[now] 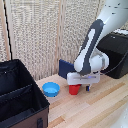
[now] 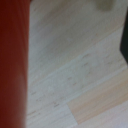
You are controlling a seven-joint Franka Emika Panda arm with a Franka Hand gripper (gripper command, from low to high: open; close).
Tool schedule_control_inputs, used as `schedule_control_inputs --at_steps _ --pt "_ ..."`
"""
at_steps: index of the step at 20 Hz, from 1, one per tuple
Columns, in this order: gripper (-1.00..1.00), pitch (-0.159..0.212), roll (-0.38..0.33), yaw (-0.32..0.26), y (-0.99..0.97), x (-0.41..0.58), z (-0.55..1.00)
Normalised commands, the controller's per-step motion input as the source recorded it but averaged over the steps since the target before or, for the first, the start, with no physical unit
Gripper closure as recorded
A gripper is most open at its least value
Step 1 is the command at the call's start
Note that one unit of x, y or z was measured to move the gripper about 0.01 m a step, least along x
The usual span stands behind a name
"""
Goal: Please find the red cup among the items before you. Carefully move your gripper towards it and gently hold it. Locate the front section of the organizer in front of you. Transfer the red cup above the front section and let go, placing it within that section.
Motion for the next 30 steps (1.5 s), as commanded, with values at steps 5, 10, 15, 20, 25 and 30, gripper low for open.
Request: schedule_control_inputs --at_steps 5,10,15,20,25,30 --pt "1.0 -0.08 0.008 -0.003 0.0 0.003 0.0" --pt "1.0 0.084 0.037 0.001 0.01 -0.06 -0.01" --pt "1.0 0.17 0.116 -0.014 0.07 -0.059 0.44" --pt "1.0 0.137 0.122 0.006 0.23 0.021 0.7" --pt "1.0 0.104 0.068 0.001 0.32 0.202 0.84" --pt "1.0 0.134 0.057 0.035 0.39 0.35 0.82"
